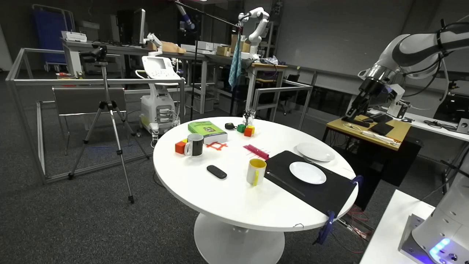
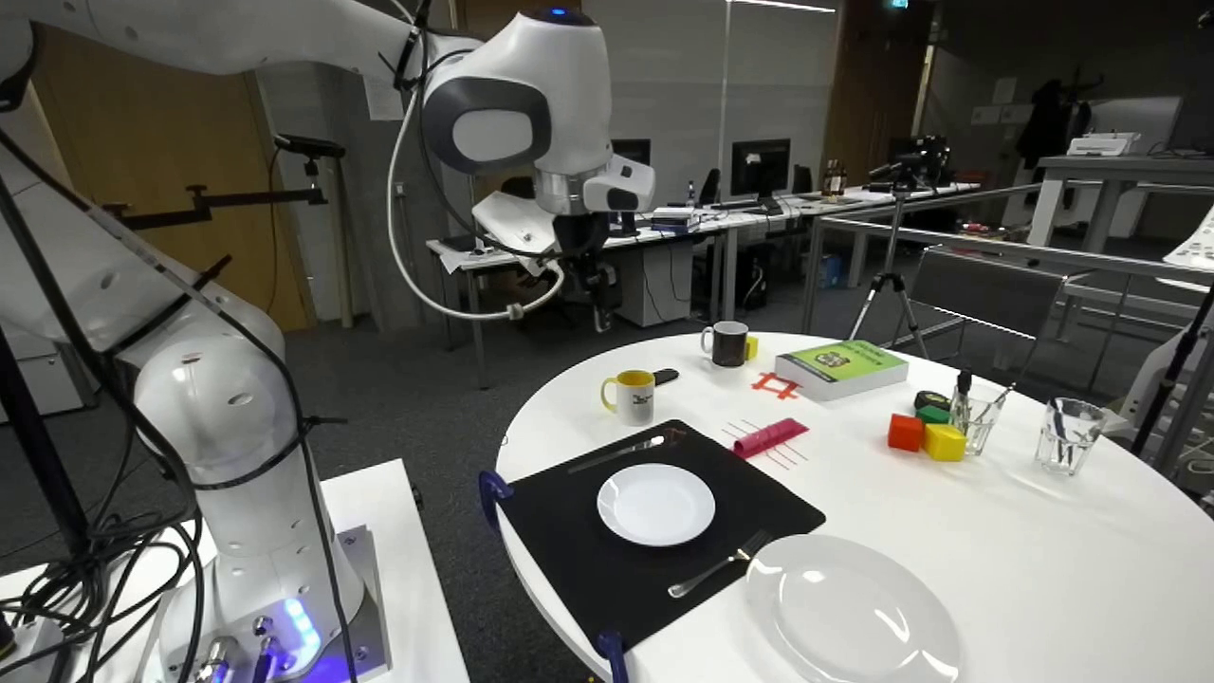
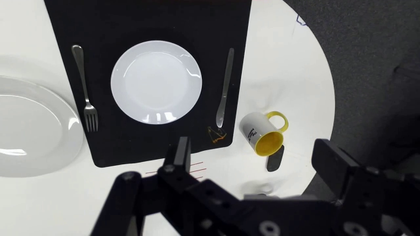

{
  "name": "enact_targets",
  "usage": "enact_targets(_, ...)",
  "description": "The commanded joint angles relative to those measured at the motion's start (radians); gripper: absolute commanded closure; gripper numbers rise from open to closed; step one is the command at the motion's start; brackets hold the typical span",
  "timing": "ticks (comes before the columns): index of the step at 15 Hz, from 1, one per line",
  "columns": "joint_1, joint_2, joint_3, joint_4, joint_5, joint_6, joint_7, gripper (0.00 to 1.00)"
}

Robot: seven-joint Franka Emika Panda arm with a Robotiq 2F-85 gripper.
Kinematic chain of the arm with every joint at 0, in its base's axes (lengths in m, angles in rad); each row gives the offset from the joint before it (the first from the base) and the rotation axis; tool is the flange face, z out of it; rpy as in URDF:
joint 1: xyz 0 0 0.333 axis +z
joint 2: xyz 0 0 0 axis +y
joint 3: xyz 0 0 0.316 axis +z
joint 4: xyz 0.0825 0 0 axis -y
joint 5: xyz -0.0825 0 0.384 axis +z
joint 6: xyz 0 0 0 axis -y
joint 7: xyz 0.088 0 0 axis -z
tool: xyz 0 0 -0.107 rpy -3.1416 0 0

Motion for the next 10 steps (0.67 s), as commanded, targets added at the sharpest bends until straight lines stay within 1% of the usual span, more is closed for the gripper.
enact_targets(1, -0.004, 0.078, -0.085, 0.072, 0.039, -0.039, -0.126, 0.00)
enact_targets(2, -0.004, 0.100, -0.109, 0.090, 0.047, -0.054, -0.153, 0.00)
enact_targets(4, -0.011, 0.147, -0.135, 0.120, 0.059, -0.082, -0.181, 0.00)
enact_targets(5, -0.019, 0.157, -0.134, 0.131, 0.065, -0.100, -0.170, 0.00)
enact_targets(6, -0.039, 0.110, -0.103, 0.072, 0.045, -0.052, -0.154, 0.00)
enact_targets(10, -0.044, 0.152, -0.106, 0.102, 0.056, -0.067, -0.156, 0.00)
